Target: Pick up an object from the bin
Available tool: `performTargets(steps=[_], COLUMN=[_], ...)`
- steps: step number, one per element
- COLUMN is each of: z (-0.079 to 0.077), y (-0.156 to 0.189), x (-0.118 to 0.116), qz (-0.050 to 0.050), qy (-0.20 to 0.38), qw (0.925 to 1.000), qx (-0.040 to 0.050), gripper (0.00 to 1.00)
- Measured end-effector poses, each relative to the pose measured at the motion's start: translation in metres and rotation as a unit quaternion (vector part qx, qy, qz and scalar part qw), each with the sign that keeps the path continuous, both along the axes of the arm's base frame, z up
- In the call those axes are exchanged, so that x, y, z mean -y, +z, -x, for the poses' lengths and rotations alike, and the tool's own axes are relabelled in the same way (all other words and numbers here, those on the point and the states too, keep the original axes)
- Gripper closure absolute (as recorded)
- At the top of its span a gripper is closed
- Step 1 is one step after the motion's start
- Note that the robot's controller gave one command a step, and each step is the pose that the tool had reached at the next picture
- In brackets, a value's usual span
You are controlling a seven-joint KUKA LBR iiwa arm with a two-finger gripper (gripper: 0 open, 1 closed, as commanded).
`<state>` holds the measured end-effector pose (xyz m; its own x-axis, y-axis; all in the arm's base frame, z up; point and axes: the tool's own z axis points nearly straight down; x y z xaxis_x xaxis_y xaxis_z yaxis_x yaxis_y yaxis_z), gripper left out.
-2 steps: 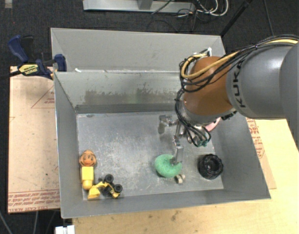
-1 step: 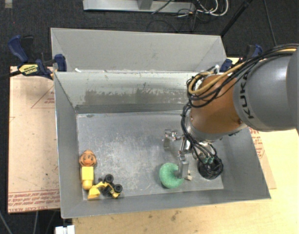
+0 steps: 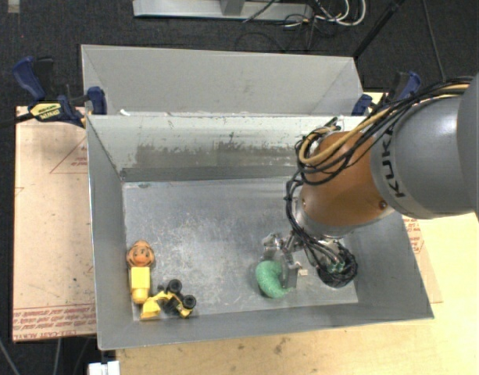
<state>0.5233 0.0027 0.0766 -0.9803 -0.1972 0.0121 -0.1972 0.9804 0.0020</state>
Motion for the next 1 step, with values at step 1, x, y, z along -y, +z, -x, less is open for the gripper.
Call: performTargets(steps=[1], z=[-0.012], y=[-0.0014], x=[-0.0026], qz=[0.0], qy=[0.017], qw=[0.9999], qx=[-0.0006], gripper=[1.0])
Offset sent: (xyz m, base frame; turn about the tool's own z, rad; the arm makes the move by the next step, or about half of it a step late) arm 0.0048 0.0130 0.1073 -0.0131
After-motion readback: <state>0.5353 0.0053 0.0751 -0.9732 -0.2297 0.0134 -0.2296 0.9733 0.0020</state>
